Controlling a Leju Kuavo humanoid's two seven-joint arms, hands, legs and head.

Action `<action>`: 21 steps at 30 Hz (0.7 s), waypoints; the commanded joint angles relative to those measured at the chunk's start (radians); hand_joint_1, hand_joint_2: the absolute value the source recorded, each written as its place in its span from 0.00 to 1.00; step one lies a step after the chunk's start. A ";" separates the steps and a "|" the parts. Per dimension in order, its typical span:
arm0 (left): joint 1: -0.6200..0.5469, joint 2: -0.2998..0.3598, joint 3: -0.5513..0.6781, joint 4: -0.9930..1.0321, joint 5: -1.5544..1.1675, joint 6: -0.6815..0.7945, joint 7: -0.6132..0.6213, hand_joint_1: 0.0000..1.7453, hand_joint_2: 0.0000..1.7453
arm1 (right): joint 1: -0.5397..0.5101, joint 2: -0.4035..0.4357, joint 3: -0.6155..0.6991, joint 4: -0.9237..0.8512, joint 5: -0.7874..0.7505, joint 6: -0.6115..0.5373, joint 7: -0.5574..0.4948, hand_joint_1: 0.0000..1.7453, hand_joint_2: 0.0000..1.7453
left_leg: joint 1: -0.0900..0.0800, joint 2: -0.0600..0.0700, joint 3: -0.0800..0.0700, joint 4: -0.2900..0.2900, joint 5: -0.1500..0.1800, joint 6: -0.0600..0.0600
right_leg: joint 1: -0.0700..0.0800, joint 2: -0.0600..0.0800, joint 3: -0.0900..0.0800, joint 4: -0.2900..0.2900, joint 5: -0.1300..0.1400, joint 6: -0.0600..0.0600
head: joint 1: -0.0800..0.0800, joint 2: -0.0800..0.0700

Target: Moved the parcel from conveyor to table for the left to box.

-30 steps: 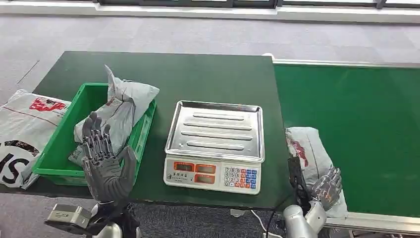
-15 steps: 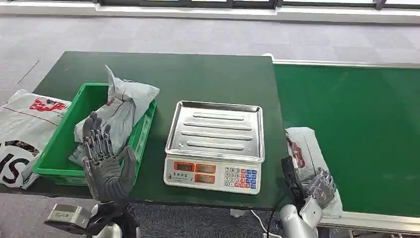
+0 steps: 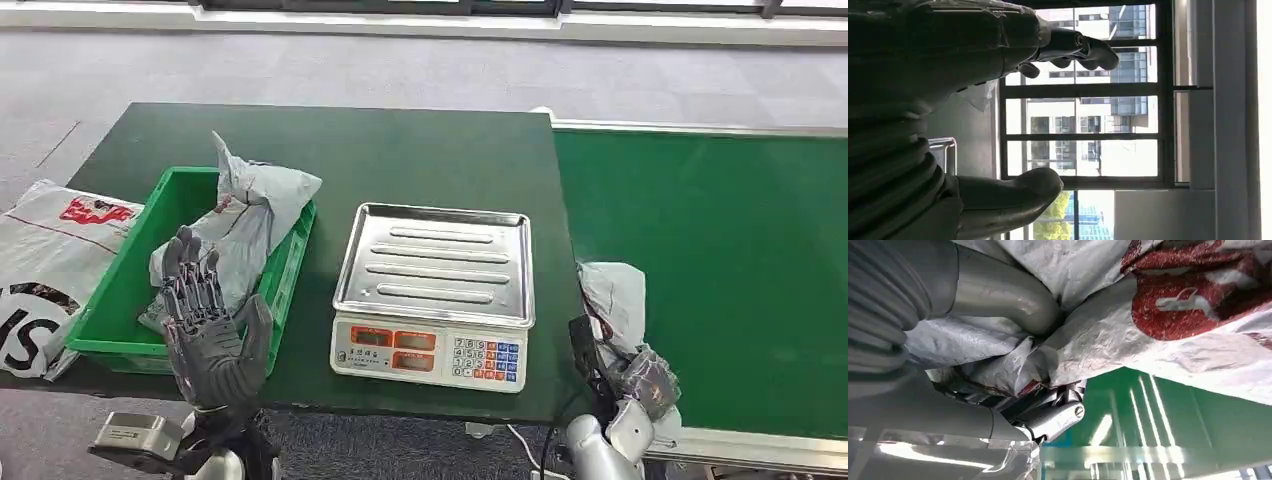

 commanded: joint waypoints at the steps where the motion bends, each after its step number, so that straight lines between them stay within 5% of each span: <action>1: 0.007 -0.052 0.043 0.024 0.000 0.018 0.004 0.00 1.00 | 0.060 0.041 0.007 -0.244 -0.116 -0.118 -0.119 1.00 1.00 | 0.000 0.001 0.001 0.000 -0.001 0.001 | 0.000 0.000 0.001 -0.001 -0.001 0.000 | 0.000 0.000; 4: 0.005 -0.050 0.039 0.022 0.004 0.031 0.004 0.00 1.00 | 0.110 0.142 -0.093 -0.565 -0.200 -0.118 -0.307 1.00 1.00 | -0.001 -0.001 -0.002 0.001 -0.001 0.001 | -0.001 -0.001 -0.001 0.001 -0.002 0.000 | 0.000 0.000; 9: 0.005 -0.050 0.039 0.022 0.004 0.031 0.004 0.00 1.00 | 0.110 0.142 -0.093 -0.565 -0.200 -0.118 -0.307 1.00 1.00 | 0.000 0.001 -0.001 0.000 -0.001 0.001 | -0.001 0.000 -0.001 0.000 -0.001 0.000 | 0.000 0.000; 11: 0.001 -0.053 0.044 0.025 0.007 0.038 0.004 0.00 1.00 | 0.112 0.142 -0.150 -0.696 -0.329 -0.118 -0.445 1.00 1.00 | -0.001 -0.001 -0.001 0.000 -0.001 0.001 | -0.002 -0.002 -0.001 0.000 -0.001 0.000 | 0.000 0.000; 21: 0.001 -0.060 0.051 0.015 0.013 0.059 0.004 0.00 1.00 | 0.105 0.142 -0.129 -0.825 -0.455 -0.118 -0.570 1.00 1.00 | 0.000 0.001 0.001 -0.001 -0.002 0.001 | -0.001 0.000 0.001 -0.001 -0.001 0.000 | 0.000 0.000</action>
